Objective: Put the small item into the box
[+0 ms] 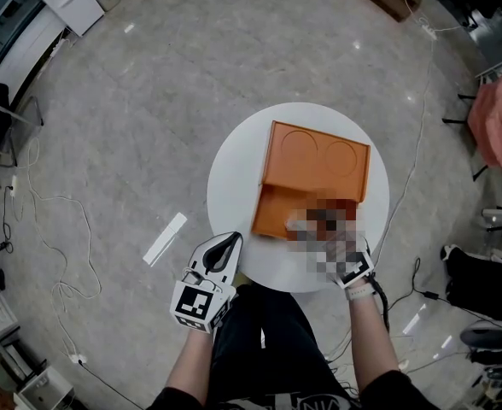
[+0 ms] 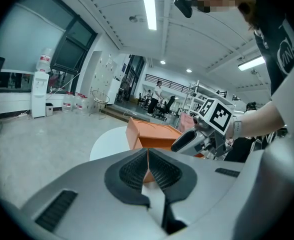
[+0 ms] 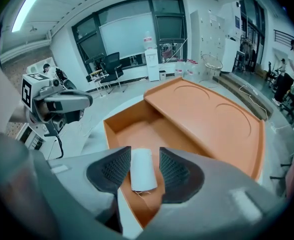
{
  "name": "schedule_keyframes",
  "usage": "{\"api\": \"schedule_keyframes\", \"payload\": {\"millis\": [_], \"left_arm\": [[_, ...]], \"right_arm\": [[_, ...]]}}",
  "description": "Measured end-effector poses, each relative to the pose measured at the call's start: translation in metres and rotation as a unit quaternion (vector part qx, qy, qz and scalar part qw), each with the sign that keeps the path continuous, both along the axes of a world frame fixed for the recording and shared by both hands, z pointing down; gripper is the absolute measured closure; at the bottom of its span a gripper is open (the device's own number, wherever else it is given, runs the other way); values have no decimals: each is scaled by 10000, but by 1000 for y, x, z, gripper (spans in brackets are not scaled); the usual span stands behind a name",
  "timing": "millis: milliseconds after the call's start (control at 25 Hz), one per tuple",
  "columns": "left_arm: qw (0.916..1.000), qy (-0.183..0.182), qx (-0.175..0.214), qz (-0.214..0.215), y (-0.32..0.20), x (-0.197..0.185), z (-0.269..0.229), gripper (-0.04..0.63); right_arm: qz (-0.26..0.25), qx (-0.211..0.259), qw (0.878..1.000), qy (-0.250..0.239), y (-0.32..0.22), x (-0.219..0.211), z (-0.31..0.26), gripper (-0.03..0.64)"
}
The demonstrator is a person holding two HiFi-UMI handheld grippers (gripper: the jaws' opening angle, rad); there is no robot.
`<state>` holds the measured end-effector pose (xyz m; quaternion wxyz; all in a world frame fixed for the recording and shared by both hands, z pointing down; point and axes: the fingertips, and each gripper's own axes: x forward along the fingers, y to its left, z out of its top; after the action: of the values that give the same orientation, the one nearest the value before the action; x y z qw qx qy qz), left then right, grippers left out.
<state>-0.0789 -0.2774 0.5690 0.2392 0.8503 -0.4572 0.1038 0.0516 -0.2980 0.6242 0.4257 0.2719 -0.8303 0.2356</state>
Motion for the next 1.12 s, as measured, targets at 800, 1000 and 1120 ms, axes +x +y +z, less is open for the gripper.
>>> {"api": "schedule_keyframes", "payload": {"millis": [800, 1000, 1120], "left_arm": [[9973, 224, 449, 537, -3, 31, -49, 581], [9966, 339, 456, 590, 0, 39, -64, 581], [9959, 361, 506, 651, 0, 43, -73, 581]], "right_arm": [[1157, 873, 9872, -667, 13, 37, -85, 558], [1474, 1085, 9787, -934, 20, 48, -111, 603], [1733, 1302, 9673, -1320, 20, 53, -133, 611]]}}
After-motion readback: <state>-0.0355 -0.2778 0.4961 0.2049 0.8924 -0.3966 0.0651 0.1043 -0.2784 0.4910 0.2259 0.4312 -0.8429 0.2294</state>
